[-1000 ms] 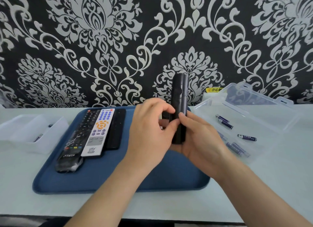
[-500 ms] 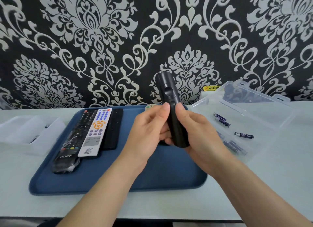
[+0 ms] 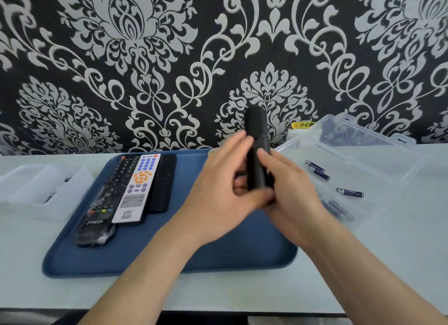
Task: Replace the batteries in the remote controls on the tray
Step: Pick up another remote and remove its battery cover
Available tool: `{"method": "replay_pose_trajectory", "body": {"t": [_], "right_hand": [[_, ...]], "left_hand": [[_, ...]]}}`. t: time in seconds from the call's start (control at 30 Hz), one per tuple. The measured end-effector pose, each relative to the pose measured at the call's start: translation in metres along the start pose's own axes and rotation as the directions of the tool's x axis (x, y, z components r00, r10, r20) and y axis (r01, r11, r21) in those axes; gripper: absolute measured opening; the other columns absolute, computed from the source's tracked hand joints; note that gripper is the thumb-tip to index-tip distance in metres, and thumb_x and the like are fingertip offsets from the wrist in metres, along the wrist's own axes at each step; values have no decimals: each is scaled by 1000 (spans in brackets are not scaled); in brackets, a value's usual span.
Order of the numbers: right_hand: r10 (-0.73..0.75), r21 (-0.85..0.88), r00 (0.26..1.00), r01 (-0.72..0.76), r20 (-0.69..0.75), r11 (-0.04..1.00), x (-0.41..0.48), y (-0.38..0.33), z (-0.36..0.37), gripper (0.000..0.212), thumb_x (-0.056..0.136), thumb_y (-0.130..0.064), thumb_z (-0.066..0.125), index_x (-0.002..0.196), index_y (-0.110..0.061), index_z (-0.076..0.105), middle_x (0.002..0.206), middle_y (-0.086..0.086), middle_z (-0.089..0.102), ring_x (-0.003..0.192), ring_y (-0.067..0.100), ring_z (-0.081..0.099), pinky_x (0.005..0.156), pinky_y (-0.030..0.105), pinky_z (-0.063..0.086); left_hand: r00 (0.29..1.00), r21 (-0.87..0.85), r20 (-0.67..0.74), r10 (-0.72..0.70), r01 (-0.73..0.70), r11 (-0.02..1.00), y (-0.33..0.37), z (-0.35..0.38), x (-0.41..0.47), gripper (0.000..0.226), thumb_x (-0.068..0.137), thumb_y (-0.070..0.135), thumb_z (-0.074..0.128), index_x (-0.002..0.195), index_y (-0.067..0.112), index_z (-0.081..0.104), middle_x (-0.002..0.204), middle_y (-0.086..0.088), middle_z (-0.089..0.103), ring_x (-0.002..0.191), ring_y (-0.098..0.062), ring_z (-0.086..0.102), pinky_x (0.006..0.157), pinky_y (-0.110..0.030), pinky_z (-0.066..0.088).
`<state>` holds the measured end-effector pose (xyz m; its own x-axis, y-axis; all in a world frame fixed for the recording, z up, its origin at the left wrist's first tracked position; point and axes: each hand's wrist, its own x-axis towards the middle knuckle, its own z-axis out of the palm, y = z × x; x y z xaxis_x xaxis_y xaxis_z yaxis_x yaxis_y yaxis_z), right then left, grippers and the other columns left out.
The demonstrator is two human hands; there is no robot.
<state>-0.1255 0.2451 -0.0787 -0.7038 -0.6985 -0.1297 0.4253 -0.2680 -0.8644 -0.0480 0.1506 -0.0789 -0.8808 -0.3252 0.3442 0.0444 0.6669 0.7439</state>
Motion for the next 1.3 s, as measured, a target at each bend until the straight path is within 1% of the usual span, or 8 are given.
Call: {"method": "replay_pose_trajectory", "body": {"t": [0.1, 0.23, 0.33, 0.47, 0.93, 1.07, 1.2, 1.3], "right_hand": [[28, -20, 997, -30, -75, 999, 0, -6, -8, 33, 101, -35, 50, 107, -8, 69, 97, 17, 74, 82, 23, 71, 72, 39, 61], [84, 45, 994, -81, -66, 996, 3, -5, -11, 46, 100, -50, 45, 110, -13, 70, 98, 4, 77, 90, 14, 74, 66, 26, 57], [92, -7, 995, -92, -48, 996, 7, -2, -12, 57, 99, -58, 39, 116, -13, 68, 107, 6, 75, 98, 18, 72, 75, 33, 57], [49, -73, 997, -52, -55, 996, 7, 1, -14, 55, 101, -56, 34, 88, -14, 66, 74, 8, 65, 70, 24, 59, 56, 30, 44], [127, 120, 992, -128, 12, 984, 7, -5, -16, 27, 99, -24, 51, 82, -6, 62, 59, 3, 63, 47, 12, 58, 47, 25, 50], [124, 148, 992, -120, -13, 982, 11, -7, -19, 18, 98, -19, 56, 90, -5, 63, 72, 7, 67, 54, 14, 65, 51, 25, 54], [-76, 103, 996, 81, -51, 991, 11, -18, -27, 20, 96, -7, 56, 114, 2, 59, 99, 20, 74, 85, 32, 75, 74, 39, 62], [-154, 13, 985, 156, -80, 988, 7, -16, -23, 24, 94, -4, 59, 117, 4, 56, 99, 23, 74, 87, 36, 74, 77, 42, 62]], "left_hand": [[979, 429, 177, 102, -170, 887, 0, 7, -4, 97, 75, 64, 58, 153, 22, 20, 161, 11, 12, 145, 2, 10, 117, -21, 20], [928, 605, 70, 365, -331, 724, 0, 12, -4, 61, 87, 48, 44, 128, 5, 60, 136, -12, 57, 123, -22, 57, 93, -38, 54], [881, 624, 46, 471, -394, 675, -3, 12, -4, 49, 94, 40, 44, 118, 3, 66, 123, -13, 66, 111, -22, 65, 81, -39, 58], [807, 572, -64, 587, -452, 684, -2, 13, -4, 41, 100, 32, 47, 111, 0, 70, 114, -13, 70, 102, -22, 69, 70, -38, 60], [641, 552, -218, 736, -541, 635, -1, 9, -6, 29, 100, 12, 52, 92, -4, 74, 97, -10, 74, 92, -21, 72, 77, -33, 58], [791, 387, -161, 591, -500, 775, -6, -1, -4, 21, 93, 19, 59, 100, 5, 73, 104, 0, 73, 97, -19, 68, 83, -34, 55], [969, 119, -201, 142, -120, 986, -3, -9, -5, 36, 81, 48, 63, 113, 32, 64, 100, 24, 59, 87, -8, 59, 72, -30, 55], [986, 312, -163, 24, 28, 950, 0, -6, -5, 45, 69, 54, 73, 110, 37, 61, 92, 17, 62, 80, -5, 58, 72, -27, 50]]}}
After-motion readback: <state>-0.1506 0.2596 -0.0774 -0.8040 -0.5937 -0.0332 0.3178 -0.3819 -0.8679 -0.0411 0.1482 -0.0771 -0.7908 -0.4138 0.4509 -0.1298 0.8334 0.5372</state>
